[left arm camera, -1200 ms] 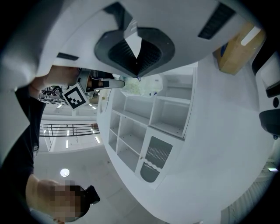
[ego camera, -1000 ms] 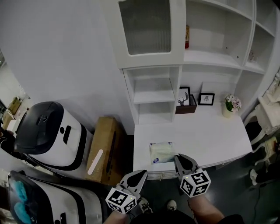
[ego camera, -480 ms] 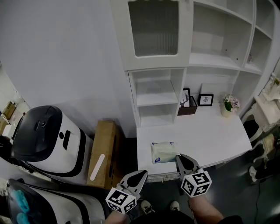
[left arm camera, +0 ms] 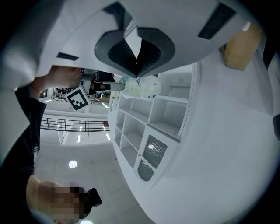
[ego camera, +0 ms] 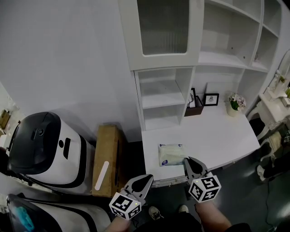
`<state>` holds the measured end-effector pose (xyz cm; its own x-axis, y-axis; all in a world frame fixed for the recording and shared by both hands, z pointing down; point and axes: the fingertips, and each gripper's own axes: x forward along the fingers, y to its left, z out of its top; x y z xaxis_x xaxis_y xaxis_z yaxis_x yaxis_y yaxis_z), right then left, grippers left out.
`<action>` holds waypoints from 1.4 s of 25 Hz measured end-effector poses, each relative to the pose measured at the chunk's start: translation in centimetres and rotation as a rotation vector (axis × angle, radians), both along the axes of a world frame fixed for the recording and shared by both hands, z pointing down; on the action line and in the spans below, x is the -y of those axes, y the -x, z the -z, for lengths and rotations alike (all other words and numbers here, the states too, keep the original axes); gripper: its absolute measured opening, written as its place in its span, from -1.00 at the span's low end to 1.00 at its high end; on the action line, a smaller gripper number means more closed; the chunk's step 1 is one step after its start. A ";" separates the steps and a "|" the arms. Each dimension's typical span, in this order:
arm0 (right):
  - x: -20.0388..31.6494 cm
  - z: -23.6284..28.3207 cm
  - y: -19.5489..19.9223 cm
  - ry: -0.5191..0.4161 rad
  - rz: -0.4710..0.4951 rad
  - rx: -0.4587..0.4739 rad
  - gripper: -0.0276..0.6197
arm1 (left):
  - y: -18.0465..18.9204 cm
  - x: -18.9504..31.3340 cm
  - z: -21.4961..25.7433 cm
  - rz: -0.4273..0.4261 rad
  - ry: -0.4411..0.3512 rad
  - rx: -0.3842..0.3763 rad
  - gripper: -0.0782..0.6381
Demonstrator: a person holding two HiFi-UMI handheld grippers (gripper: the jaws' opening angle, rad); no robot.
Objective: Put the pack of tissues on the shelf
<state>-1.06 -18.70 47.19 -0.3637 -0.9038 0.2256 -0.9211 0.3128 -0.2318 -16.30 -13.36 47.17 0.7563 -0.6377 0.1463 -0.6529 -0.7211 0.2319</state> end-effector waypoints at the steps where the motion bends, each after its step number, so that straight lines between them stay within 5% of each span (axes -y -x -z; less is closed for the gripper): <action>1: 0.0 0.0 0.1 0.000 -0.006 -0.001 -0.89 | 0.2 0.1 0.0 -0.003 0.001 -0.001 -0.77; 10: 1.6 0.9 0.3 -0.018 -0.005 -0.015 -0.89 | 0.8 0.4 -0.1 -0.010 0.000 0.008 -0.77; 20: 7.2 1.6 0.9 -0.038 0.070 0.003 -0.89 | 1.4 2.8 0.1 0.090 0.005 0.020 -0.77; 35: 12.9 1.9 -2.6 -0.044 0.078 0.012 -0.89 | -2.8 9.2 0.3 0.108 0.000 0.000 -0.77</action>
